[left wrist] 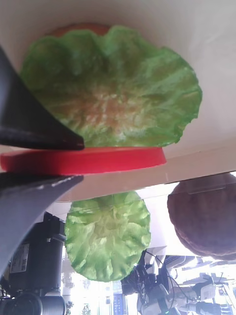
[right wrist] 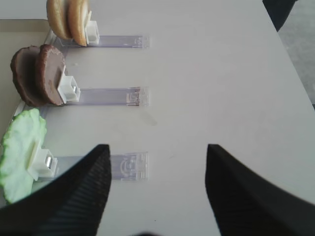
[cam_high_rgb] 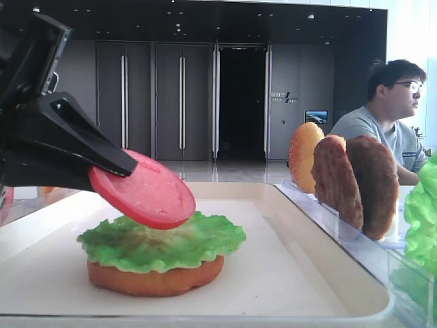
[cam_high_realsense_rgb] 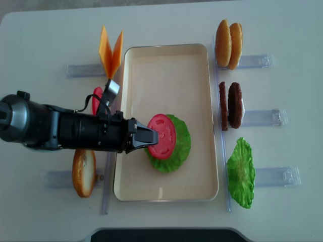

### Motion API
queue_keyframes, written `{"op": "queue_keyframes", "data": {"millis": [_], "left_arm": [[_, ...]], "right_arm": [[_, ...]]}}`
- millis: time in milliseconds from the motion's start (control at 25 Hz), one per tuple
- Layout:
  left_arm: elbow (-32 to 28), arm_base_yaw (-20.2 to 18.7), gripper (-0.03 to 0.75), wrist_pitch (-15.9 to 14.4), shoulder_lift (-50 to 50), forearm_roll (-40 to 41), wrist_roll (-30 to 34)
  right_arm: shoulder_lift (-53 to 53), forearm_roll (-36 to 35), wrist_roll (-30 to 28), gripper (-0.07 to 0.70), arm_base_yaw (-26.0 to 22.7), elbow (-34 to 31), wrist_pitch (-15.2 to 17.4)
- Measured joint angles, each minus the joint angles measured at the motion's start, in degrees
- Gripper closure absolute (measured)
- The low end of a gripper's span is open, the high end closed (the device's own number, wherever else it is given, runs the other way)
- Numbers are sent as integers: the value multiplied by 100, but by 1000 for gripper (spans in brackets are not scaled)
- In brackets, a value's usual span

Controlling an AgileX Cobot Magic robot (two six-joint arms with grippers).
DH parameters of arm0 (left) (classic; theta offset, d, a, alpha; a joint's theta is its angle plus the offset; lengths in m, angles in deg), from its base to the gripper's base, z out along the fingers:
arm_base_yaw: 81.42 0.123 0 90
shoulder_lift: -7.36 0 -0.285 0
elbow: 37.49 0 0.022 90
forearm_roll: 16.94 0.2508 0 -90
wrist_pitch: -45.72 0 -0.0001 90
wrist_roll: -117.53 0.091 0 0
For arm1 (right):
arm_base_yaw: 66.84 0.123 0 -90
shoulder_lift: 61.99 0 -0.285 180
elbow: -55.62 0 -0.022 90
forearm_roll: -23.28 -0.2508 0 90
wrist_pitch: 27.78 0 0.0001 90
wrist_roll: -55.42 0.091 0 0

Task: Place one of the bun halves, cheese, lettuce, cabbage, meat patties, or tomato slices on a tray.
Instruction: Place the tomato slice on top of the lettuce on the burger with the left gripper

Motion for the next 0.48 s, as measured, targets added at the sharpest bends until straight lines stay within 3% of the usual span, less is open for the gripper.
{"op": "queue_keyframes", "data": {"millis": [480], "left_arm": [[6,0,608,-5,0,-6,0]], "right_arm": [[0,0,0,227,0,0,0]]}}
